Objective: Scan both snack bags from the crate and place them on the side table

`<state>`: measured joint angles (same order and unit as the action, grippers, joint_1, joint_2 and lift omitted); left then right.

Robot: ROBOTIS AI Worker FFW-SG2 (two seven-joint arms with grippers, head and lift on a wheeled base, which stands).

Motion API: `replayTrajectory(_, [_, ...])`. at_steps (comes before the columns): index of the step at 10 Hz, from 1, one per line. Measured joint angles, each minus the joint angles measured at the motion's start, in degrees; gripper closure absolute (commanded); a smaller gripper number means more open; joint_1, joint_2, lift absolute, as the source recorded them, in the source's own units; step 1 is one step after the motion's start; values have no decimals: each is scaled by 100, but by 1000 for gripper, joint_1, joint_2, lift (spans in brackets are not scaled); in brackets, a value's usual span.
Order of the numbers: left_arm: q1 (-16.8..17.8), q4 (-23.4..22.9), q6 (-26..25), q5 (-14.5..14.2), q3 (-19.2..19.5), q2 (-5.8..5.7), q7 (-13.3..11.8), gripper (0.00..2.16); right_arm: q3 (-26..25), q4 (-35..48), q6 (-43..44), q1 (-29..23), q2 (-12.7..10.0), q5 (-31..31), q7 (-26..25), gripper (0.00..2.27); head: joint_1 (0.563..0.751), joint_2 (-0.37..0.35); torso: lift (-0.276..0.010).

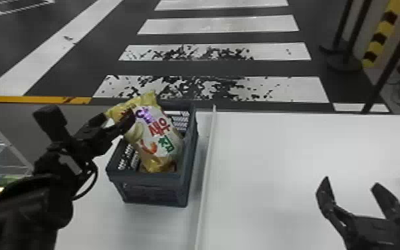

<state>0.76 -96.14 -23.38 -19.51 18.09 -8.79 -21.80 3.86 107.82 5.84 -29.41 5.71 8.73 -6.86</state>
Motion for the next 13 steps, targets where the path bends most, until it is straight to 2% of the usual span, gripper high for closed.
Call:
replayTrajectory(2, [117, 214, -30, -44, 10, -46, -58, 238, -2, 10, 0, -4, 0, -2, 0, 80, 695, 131, -95])
replayTrajectory(3, [207, 380, -31, -66, 12, -109, -98, 468, -1, 15, 0, -5, 0, -8, 0, 80, 695, 135, -95])
replayTrajectory(4, [287, 492, -31, -89, 9, -135, -104, 1126, -3, 22, 0, -14, 0, -7, 0, 80, 695, 137, -95])
replayTrajectory(5, [322, 531, -32, -112, -2, -139, -43, 1878, -13, 30, 0, -27, 0, -4, 0, 80, 695, 137, -95])
replayTrajectory(6, [344, 551, -58, -134, -35, -140, 199, 2142, -23, 37, 0, -36, 0, -3, 0, 80, 695, 140, -95])
replayTrajectory(7, [367, 559, -162, -153, -77, -140, 329, 2142, -23, 43, 0, -38, 0, -3, 0, 80, 695, 141, -95])
replayTrajectory(10, [322, 515, -260, -121, -141, -141, 253, 2142, -23, 50, 0, -39, 2, -3, 0, 80, 695, 130, -95])
replayTrajectory(12, [139, 236, -455, -497, -41, -118, 517, 2142, -18, 52, 0, -39, 5, -3, 0, 80, 695, 136, -95])
replayTrajectory(13, [-14, -117, -553, -650, 57, -114, 558, 2142, -19, 50, -1, -37, 4, -3, 0, 80, 695, 139, -95])
